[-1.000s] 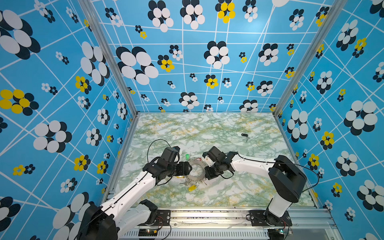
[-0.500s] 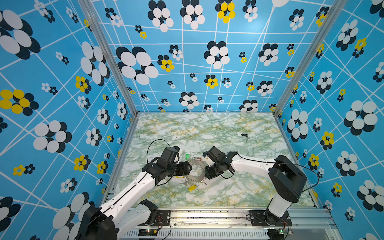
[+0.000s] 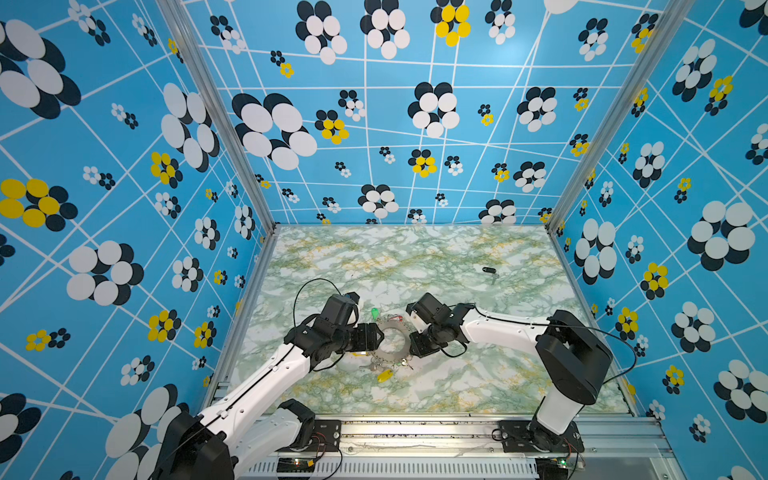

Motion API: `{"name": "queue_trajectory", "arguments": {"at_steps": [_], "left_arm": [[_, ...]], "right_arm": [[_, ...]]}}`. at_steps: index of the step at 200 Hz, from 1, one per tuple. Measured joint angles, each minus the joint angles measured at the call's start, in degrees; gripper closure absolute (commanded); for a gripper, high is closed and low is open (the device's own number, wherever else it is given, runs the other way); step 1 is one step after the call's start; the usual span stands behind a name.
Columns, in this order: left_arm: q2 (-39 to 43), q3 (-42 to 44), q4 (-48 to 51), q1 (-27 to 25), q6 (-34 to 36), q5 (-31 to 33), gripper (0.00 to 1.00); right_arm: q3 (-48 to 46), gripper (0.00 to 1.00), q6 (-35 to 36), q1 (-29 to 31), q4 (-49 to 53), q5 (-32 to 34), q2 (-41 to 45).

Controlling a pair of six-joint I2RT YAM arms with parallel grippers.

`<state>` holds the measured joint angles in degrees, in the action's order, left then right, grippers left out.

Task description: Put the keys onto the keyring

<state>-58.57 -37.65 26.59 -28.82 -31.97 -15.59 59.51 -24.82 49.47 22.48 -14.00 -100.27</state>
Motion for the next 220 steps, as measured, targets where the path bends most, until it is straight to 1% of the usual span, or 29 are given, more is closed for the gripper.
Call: {"name": "queue_trajectory", "arguments": {"at_steps": [51,106,126,173,220], "left_arm": [[0.44,0.52,0.15,0.0,-0.02,0.07,0.2],[0.76,0.52,0.17,0.0,-0.02,0.22,0.2],[0.76,0.52,0.17,0.0,-0.02,0.22,0.2],[0.76,0.52,0.17,0.0,-0.02,0.24,0.2],[0.79,0.52,0.17,0.0,-0.02,0.26,0.21]], "right_arm": [[0.07,0.8,0.0,0.0,-0.02,0.02,-0.76],[0.22,0.69,-0.96,-0.63,-0.48,-0.26,-1.49],[0.22,0.69,-1.33,-1.01,-0.63,-0.83,-1.51],[0.22,0.73,-1.64,-1.25,-1.81,-2.64,-2.47],[0.22,0.84,-2.12,-1.25,-2.14,-3.43,-2.99]]}}
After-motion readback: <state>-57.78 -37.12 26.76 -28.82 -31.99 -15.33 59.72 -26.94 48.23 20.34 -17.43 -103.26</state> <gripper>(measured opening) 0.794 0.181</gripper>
